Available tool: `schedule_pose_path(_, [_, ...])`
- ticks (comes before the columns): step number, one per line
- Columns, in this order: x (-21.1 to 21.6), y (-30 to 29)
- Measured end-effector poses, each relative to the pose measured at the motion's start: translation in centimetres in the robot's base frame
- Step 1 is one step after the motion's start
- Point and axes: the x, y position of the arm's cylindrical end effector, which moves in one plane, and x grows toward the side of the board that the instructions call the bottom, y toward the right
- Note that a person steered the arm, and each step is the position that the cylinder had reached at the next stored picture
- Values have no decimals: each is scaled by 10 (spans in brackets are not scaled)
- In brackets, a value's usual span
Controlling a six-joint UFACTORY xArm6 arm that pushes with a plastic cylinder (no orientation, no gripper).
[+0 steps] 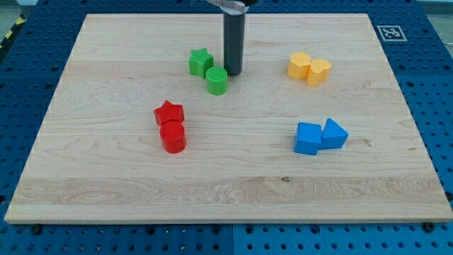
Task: Move the green star top left to the green circle
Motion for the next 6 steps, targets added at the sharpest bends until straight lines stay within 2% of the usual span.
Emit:
schedule_pose_path(1, [-22, -33])
schedule_pose_path(2, [-23, -40])
schedule_pose_path(4, [24, -8])
schedule_pose_path(6, [25, -16])
